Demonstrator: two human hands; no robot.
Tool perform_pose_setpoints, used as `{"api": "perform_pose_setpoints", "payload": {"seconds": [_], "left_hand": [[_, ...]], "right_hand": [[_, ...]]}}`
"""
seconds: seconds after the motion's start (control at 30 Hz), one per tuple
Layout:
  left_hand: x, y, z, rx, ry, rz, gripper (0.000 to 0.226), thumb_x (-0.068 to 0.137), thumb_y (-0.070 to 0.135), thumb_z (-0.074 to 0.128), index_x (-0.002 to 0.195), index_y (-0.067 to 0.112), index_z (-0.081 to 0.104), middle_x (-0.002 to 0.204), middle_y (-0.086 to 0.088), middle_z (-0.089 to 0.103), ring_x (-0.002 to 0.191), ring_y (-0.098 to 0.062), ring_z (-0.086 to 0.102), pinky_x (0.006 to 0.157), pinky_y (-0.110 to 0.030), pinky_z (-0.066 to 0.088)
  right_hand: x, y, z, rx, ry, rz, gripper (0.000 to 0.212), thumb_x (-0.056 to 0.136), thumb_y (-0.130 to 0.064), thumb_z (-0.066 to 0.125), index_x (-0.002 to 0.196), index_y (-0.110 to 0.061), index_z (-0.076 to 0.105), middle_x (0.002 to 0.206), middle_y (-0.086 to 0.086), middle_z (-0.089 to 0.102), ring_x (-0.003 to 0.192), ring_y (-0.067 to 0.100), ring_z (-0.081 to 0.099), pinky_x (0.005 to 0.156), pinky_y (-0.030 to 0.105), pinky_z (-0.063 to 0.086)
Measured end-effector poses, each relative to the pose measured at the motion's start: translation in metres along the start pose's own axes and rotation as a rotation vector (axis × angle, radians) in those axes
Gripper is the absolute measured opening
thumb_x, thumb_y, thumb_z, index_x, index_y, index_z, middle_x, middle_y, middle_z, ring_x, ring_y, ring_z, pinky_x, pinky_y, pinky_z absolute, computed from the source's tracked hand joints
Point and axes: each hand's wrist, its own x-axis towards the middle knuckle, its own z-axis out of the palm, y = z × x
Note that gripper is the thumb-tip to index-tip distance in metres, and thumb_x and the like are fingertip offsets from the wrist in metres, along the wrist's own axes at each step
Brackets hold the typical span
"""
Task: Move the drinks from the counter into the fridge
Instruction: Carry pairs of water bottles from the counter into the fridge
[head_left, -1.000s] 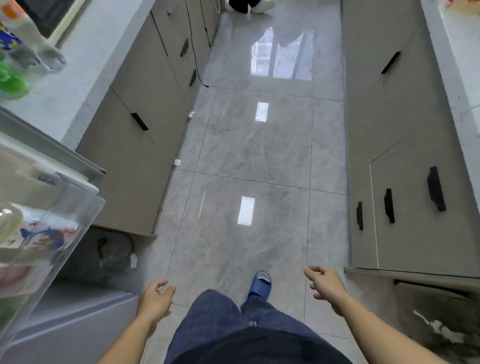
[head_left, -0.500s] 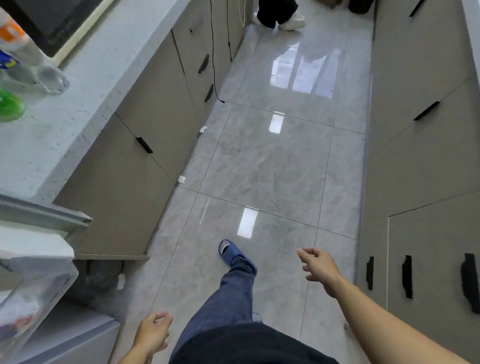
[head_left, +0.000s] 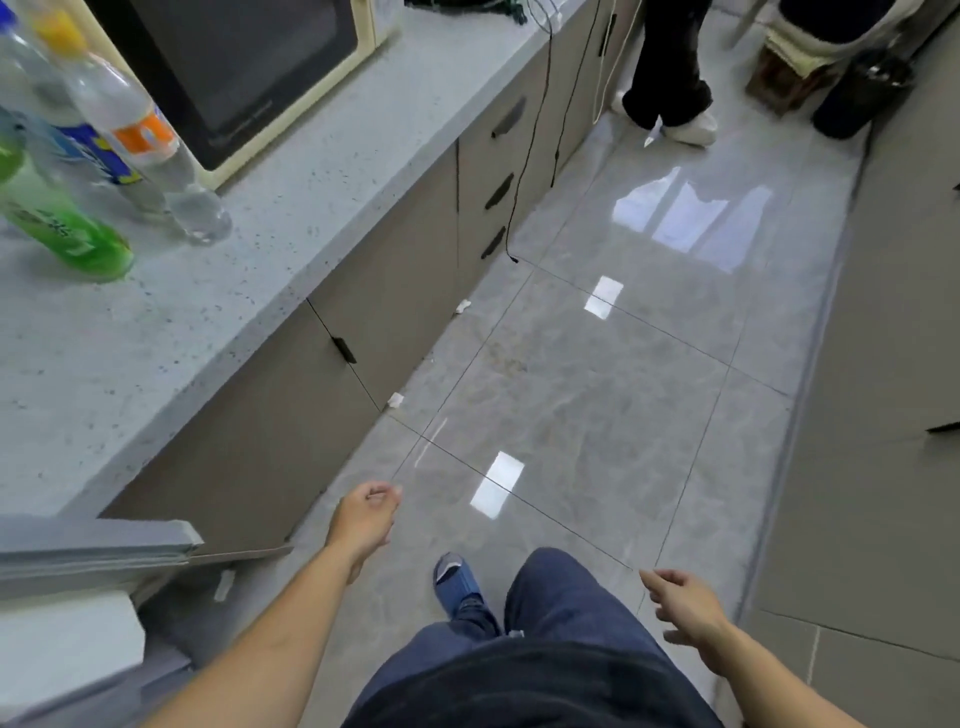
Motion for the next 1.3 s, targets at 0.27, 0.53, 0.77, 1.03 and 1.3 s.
{"api": "perform_pose_setpoints", "payload": {"seconds": [0.27,0.53,0.77,1.03,1.3], "left_hand": [[0.008,0.021,0.001,-0.154,0.175,-0.11,0.006,0.093,0.032,0.062,0.094,0.026,0.061,0.098,-0.002,0.066,0.08,-0.018,0.063,0.061,-0.028,0.054],[-0.022,0.004,-0.001,-0.28,0.472,-0.358,0.007,0.095,0.028,0.059,0.094,0.021,0.06,0.105,-0.005,0.064,0.087,-0.024,0.065,0.066,-0.033,0.057],[-0.036,0.027,0.004,-0.455,0.72,-0.36,0.013,0.094,0.025,0.061,0.106,0.022,0.063,0.104,-0.003,0.067,0.092,-0.022,0.065,0.086,-0.044,0.057],[-0.023,0.094,-0.053,-0.554,0.956,-0.077,0.014,0.095,0.026,0.062,0.103,0.037,0.062,0.105,0.009,0.067,0.1,-0.013,0.065,0.088,-0.044,0.057],[-0.013,0.194,-0.177,-0.672,1.28,0.321,0.02,0.095,0.036,0.059,0.104,0.053,0.057,0.1,0.022,0.064,0.093,-0.005,0.064,0.073,-0.028,0.057]], "right_hand": [[0.066,-0.112,-0.008,-0.245,-0.116,-0.057,0.026,0.094,-0.037,0.062,0.1,-0.011,0.065,0.089,0.01,0.062,0.074,0.024,0.053,0.063,0.031,0.048],[0.102,-0.29,0.034,-0.531,-0.334,-0.399,0.034,0.098,-0.035,0.057,0.11,-0.003,0.064,0.088,0.006,0.064,0.077,0.024,0.059,0.069,0.038,0.052],[0.056,-0.411,0.113,-0.562,-0.552,-0.61,0.021,0.096,-0.028,0.063,0.111,-0.013,0.063,0.092,0.003,0.066,0.08,0.02,0.061,0.079,0.037,0.053],[-0.043,-0.473,0.206,-0.504,-0.777,-0.936,0.011,0.093,-0.027,0.067,0.102,-0.02,0.068,0.083,0.002,0.066,0.081,0.017,0.065,0.084,0.039,0.056],[-0.175,-0.552,0.274,-0.345,-0.933,-1.342,0.011,0.091,-0.02,0.069,0.102,-0.02,0.07,0.078,-0.004,0.065,0.073,0.005,0.061,0.069,0.027,0.056]]}}
